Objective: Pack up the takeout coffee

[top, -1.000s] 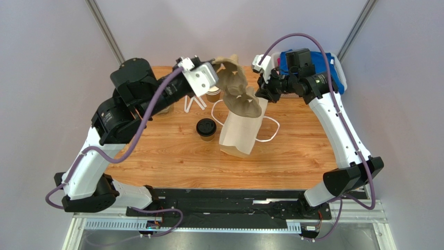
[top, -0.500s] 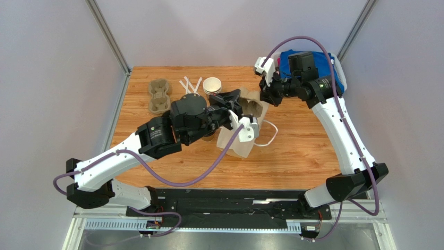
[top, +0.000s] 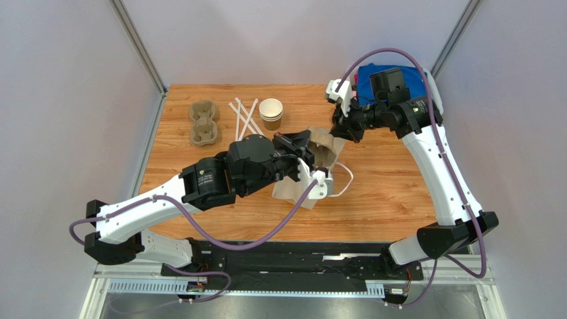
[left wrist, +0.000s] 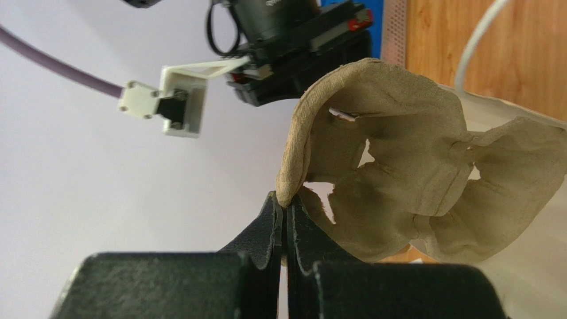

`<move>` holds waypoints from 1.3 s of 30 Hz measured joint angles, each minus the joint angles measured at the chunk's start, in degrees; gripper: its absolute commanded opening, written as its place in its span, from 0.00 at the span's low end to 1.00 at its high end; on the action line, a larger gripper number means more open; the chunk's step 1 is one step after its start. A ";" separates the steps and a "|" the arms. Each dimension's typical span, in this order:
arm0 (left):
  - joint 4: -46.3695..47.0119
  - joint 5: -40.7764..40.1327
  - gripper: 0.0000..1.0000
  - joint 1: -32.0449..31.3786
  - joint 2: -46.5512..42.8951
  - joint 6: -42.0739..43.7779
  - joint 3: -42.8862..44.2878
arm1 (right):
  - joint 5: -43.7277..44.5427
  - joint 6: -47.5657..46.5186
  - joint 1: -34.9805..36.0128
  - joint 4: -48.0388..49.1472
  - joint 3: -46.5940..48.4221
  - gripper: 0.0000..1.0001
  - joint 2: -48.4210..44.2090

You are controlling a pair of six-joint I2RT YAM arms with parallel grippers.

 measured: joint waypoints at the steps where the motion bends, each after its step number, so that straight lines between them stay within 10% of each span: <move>1: -0.81 0.00 0.00 -0.42 0.20 -0.59 0.02 | -0.35 -0.44 0.07 -1.46 1.07 0.00 0.31; 14: -11.80 -4.35 0.00 -4.74 8.90 -15.47 8.24 | -5.14 -5.18 1.09 -8.61 4.35 0.00 0.48; 39: -5.44 -15.58 0.00 -0.92 10.51 -17.64 -1.53 | -6.38 3.69 0.74 -7.26 6.01 0.00 7.52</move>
